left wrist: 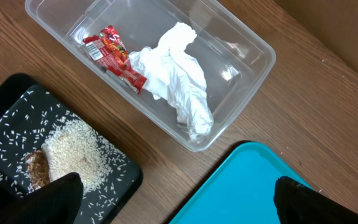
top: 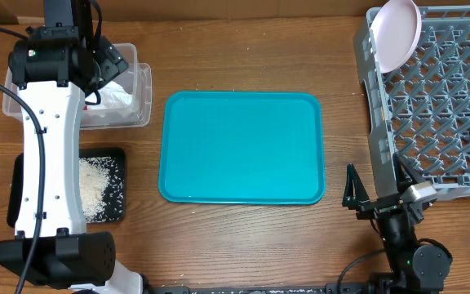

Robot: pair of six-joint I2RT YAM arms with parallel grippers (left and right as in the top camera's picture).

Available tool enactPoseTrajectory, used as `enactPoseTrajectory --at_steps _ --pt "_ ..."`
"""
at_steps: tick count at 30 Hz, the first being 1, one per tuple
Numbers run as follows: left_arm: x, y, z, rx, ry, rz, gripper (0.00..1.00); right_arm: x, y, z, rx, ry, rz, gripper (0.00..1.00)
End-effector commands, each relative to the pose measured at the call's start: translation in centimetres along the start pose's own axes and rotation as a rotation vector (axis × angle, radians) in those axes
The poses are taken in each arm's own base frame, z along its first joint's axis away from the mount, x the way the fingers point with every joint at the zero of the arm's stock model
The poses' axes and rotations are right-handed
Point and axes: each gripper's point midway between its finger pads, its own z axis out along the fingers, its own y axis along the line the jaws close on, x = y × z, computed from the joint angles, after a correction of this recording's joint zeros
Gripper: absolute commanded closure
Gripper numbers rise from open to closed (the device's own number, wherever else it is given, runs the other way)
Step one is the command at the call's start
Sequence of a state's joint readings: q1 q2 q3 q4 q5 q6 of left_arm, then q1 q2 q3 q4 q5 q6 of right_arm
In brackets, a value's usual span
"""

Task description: Sort waste into correct bins and load items into the dishwasher

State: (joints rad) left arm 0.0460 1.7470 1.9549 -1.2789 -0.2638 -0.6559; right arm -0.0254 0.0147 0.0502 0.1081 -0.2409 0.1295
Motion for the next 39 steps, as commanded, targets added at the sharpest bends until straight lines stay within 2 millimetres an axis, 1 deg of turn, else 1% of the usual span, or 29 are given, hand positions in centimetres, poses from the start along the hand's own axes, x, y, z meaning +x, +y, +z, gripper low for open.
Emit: enactPoseTrajectory --at_steps 1,7,10,12,16,23,39 --pt "-0.1 -0.1 -0.1 0.005 -0.002 -0.014 0.0 0.0 -1.2 -0.1 0.058 -0.049 -0.012 0.0" --pt "-0.1 -0.1 -0.1 0.005 -0.002 -0.014 0.0 0.1 -2.6 -0.2 0.14 -0.048 -0.01 0.0" --pt "-0.1 -0.1 -0.1 0.005 -0.002 -0.014 0.0 1.6 -3.3 -0.3 0.175 0.012 0.002 0.0" --pt "-0.1 -0.1 -0.1 0.005 -0.002 -0.014 0.0 3.2 -3.6 -0.4 0.193 0.078 0.013 0.0" --pt "-0.1 -0.1 -0.1 0.005 -0.002 -0.014 0.0 5.8 -4.6 -1.0 0.245 0.179 0.028 0.0" --pt "-0.1 -0.1 -0.1 0.005 -0.002 -0.014 0.0 5.7 -4.8 -1.0 0.247 0.188 -0.079 0.0" --pt "-0.1 -0.1 -0.1 0.005 -0.002 -0.014 0.0 5.7 -4.8 -1.0 0.247 0.188 -0.084 0.0"
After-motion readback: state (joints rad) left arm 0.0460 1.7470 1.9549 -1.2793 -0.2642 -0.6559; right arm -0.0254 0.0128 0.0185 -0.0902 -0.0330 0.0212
